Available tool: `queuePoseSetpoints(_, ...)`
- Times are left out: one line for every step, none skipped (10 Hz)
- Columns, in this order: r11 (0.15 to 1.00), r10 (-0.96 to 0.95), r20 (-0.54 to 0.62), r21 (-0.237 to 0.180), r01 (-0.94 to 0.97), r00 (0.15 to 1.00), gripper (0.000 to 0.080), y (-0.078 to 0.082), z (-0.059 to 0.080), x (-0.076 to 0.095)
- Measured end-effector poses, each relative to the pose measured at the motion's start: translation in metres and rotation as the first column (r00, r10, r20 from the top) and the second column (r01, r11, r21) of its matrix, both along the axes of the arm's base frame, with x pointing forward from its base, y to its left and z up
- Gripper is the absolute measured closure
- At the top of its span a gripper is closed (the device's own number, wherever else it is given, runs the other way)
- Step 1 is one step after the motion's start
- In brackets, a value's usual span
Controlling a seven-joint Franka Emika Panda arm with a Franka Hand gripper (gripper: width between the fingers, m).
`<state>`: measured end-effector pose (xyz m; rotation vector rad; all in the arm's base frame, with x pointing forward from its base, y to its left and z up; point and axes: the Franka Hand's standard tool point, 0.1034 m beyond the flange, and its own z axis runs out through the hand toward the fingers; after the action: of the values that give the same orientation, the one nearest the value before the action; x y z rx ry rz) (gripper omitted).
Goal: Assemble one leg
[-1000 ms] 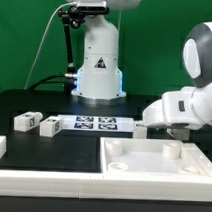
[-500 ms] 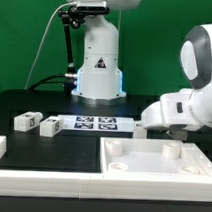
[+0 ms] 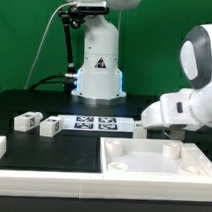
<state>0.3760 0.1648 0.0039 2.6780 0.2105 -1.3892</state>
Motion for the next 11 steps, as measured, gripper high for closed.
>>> queuePoseSetpoints(1.000,0.002,-0.002,0.004,-0.002,1.000,0.0511,-0.001,0.001,0.001)
queuePoseSetpoints(1.000,0.007,-0.005,0.015,-0.007,1.000,0.0511,-0.004,0.013,0.005)
queuePoseSetpoints(1.000,0.004,0.000,0.021,-0.004,1.000,0.0510,-0.009,0.036,0.013)
queuePoseSetpoints(1.000,0.000,-0.013,0.019,0.001,1.000,0.0509,-0.013,0.059,0.018)
queuePoseSetpoints(1.000,-0.005,-0.010,0.023,0.005,1.000,0.0509,-0.017,0.083,0.028)
queuePoseSetpoints(0.999,-0.007,0.021,0.038,0.006,1.000,0.0509,-0.019,0.097,0.039)
queuePoseSetpoints(0.999,-0.007,0.027,0.040,0.006,1.000,0.0509,-0.018,0.093,0.036)
queuePoseSetpoints(0.999,-0.007,0.025,0.040,0.006,1.000,0.0509,-0.018,0.089,0.035)
queuePoseSetpoints(0.998,-0.017,0.145,0.067,0.007,0.989,0.0509,-0.014,0.085,0.048)
queuePoseSetpoints(0.996,-0.026,0.257,0.089,0.003,0.966,0.0509,-0.014,0.088,0.048)
queuePoseSetpoints(0.994,-0.036,0.342,0.106,-0.001,0.939,0.0509,-0.016,0.088,0.047)
